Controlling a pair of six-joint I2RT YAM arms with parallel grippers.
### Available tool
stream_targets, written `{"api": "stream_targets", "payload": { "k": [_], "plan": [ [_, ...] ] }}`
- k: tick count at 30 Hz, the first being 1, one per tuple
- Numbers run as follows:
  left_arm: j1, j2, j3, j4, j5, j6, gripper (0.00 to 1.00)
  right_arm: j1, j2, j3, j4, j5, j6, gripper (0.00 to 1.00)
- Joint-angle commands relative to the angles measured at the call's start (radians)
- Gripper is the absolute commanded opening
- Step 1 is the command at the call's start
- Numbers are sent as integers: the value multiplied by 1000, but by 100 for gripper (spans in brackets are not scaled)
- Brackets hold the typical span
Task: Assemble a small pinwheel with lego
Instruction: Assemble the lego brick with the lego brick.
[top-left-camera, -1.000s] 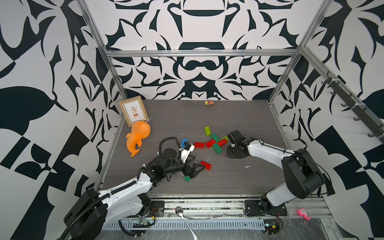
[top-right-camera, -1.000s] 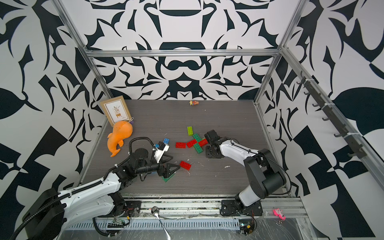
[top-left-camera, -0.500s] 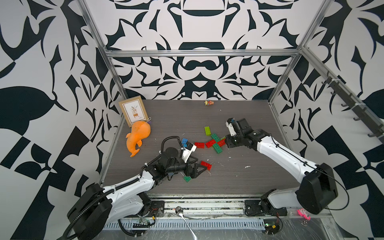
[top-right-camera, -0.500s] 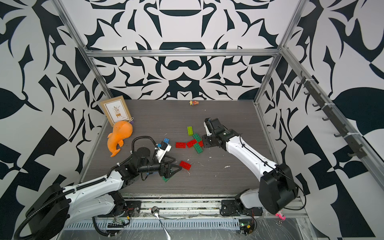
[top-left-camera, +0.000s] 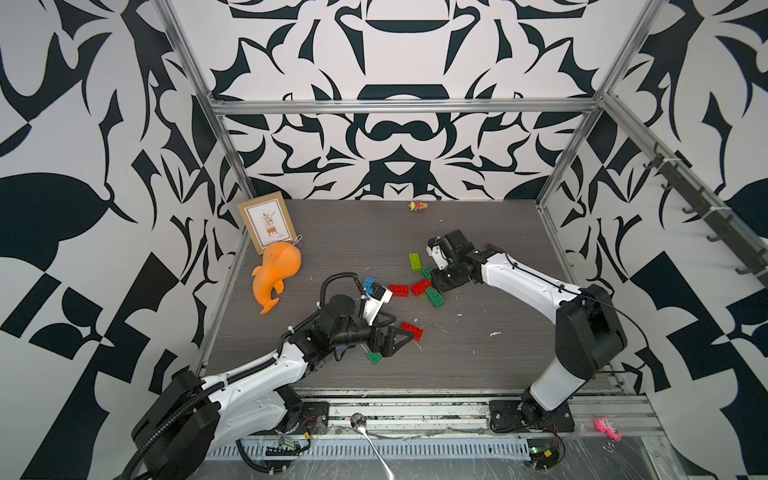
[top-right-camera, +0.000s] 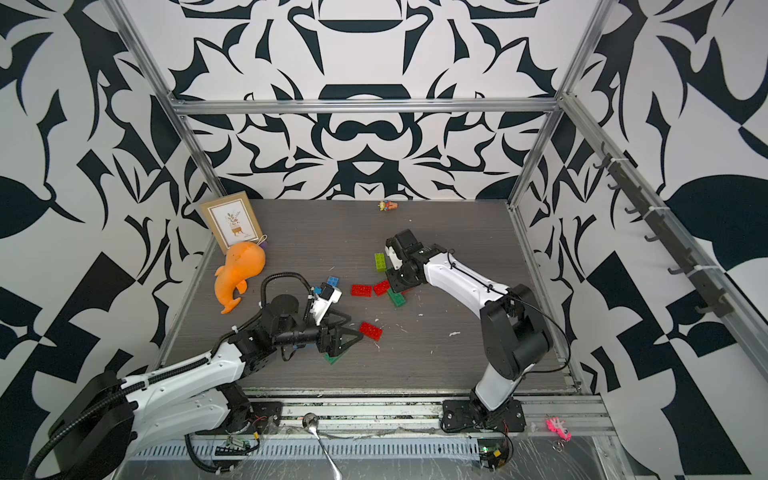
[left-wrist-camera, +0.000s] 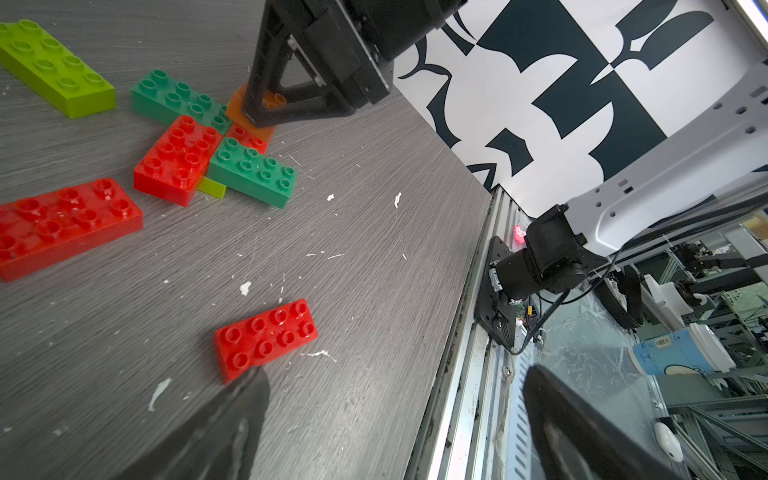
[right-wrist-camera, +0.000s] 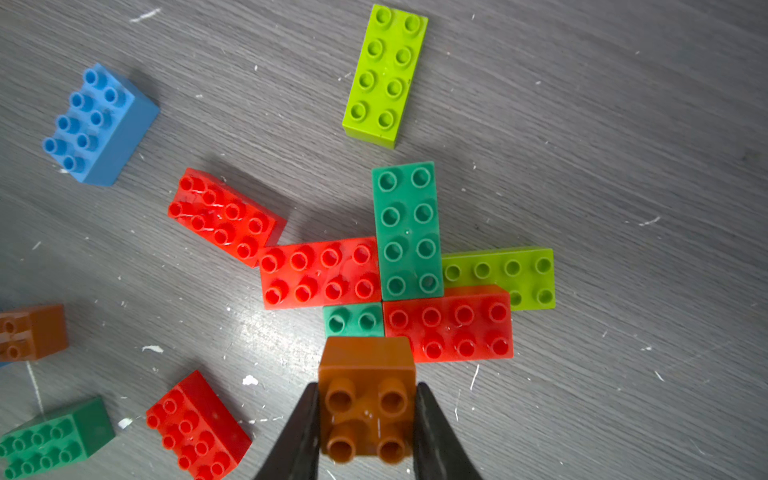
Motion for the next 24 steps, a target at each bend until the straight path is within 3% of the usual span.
{"api": "stream_targets", "payload": {
  "k": [1, 24],
  "plan": [
    [-2, -7, 29, -10, 14, 10, 100, 4, 12, 52, -14, -1, -24, 7],
    [-2, -2, 31, -13, 21, 13, 100, 4, 102, 131, -64, 23, -53, 5]
  ]
}}
